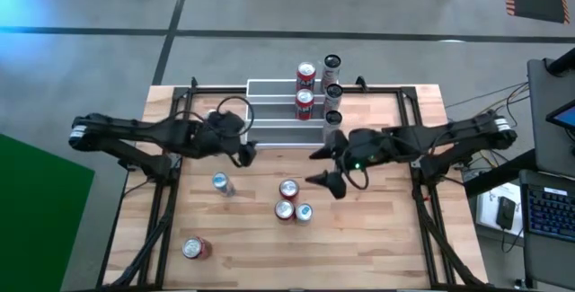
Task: Place canned beverage on shelf
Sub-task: Put the orange soda can on the bottom tier of the shelf aligned with the other orange soda can
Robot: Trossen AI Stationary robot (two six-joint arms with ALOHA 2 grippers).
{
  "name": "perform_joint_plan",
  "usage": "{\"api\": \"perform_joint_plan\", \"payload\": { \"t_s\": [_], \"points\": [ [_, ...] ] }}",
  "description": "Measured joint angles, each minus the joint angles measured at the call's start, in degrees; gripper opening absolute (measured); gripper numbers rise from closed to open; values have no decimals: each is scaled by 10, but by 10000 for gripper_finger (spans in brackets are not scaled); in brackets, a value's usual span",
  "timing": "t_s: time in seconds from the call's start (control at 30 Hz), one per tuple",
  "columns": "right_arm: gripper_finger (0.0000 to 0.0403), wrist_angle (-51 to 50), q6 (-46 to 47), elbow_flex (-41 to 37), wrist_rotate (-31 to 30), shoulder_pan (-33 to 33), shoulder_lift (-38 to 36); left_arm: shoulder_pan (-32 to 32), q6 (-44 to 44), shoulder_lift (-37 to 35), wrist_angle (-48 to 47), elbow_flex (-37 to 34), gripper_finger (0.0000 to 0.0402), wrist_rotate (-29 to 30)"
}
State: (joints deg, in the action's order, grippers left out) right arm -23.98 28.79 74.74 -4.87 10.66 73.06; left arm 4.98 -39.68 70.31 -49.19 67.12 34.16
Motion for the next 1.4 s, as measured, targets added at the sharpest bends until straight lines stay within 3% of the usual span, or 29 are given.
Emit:
{"api": "perform_joint_plan", "payload": {
  "t_s": [0.17,0.3,0.67,0.83,1.1,1.23,1.4],
  "points": [
    [363,8,-15,18,0,8,28,-6,-84,22,-224,98,338,-6],
    [363,11,0,36,-1,8,50,-66,-77,20,-301,124,336,-22],
    [363,34,2,54,3,0,64,-434,239,0,-204,18,324,-270],
    [363,33,11,54,-40,-1,58,-528,318,-1,-192,-11,324,-277],
    [363,33,11,54,-57,-22,58,-555,427,10,-171,-46,324,-312],
    [363,33,10,54,-57,-37,58,-555,453,35,-148,-54,324,-378],
    [363,33,6,53,-56,-57,58,-557,462,76,-144,-43,324,-381]
  ]
}}
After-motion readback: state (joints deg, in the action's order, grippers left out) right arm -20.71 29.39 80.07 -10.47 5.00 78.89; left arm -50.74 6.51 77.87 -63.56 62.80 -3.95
